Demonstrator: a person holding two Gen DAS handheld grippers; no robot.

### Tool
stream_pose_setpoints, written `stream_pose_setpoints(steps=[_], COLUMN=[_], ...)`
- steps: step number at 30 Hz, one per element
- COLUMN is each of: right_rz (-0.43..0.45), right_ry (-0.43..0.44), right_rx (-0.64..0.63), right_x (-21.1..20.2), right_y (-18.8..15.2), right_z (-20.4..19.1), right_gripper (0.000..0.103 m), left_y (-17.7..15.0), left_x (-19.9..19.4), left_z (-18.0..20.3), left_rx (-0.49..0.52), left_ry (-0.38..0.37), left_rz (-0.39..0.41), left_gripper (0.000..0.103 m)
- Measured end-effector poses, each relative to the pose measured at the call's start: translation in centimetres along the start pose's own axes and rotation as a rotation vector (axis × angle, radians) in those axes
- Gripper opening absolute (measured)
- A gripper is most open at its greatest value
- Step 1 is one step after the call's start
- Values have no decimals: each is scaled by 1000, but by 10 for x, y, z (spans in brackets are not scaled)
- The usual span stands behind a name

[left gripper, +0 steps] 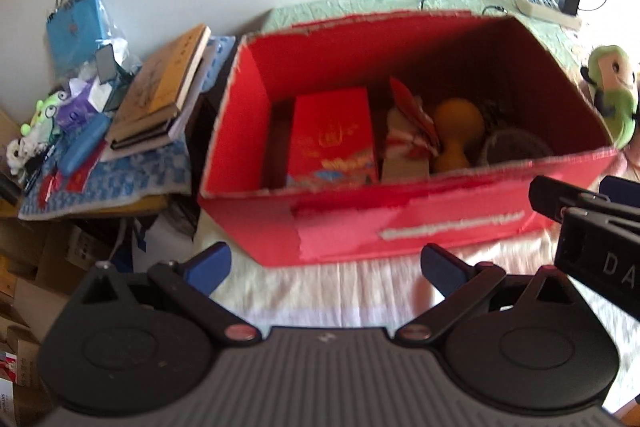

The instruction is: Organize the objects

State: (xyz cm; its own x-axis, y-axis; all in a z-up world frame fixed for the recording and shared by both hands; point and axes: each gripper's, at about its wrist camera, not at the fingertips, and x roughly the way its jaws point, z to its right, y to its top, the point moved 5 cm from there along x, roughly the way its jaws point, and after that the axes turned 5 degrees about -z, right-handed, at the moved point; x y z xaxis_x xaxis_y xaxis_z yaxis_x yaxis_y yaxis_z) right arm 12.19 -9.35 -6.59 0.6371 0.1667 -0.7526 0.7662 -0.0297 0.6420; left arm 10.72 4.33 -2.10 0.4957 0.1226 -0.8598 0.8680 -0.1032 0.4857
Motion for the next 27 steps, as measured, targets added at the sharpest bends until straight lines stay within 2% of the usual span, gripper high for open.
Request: stream_pose_setpoints(steps=[14, 22, 27], right_rz=[62, 116, 105], right_ry=[16, -10, -22], right_rx=[62, 34, 36], right_x=[-6, -11, -11], right_y=[40, 71, 76], right_z=[14, 9, 7], right_gripper=[62, 62, 62], left_y=[47, 99, 116], left_x=[-13, -39, -46], left_z=[-5, -23, -29], left_rx=[-7, 66, 55], left_ry=[20, 135, 158], left_rz=[60, 191, 212], left_gripper=[101, 101, 101])
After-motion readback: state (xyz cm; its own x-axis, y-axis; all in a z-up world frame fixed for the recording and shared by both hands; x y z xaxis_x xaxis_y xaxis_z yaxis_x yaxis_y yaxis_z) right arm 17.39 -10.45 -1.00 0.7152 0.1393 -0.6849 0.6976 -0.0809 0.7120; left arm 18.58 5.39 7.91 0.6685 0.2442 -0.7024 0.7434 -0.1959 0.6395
